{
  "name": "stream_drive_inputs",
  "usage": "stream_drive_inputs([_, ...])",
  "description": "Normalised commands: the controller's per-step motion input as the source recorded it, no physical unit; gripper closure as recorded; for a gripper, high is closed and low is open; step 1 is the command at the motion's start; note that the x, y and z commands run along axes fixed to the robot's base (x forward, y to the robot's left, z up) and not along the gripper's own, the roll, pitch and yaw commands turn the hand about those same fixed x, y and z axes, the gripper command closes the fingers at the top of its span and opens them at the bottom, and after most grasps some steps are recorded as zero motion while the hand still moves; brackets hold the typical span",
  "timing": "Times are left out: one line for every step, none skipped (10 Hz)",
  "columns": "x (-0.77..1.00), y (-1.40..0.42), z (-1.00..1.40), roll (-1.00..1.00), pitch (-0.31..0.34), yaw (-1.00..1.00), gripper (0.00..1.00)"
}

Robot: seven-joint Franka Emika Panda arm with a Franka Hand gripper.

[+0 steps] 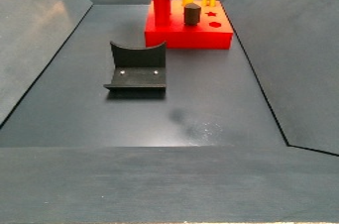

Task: Pick up the arch object. Move up. Rotate the arch object. Move to above the board. Insert the arch object.
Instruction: Insert the arch object.

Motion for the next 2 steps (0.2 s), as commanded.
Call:
stream_drive_inputs([0.04, 0.00, -0.11, 0.00, -0.067, 0.00, 1.00])
stream_drive_inputs([0.00, 0.00, 0.00, 0.00, 0.000, 0.00, 1.00])
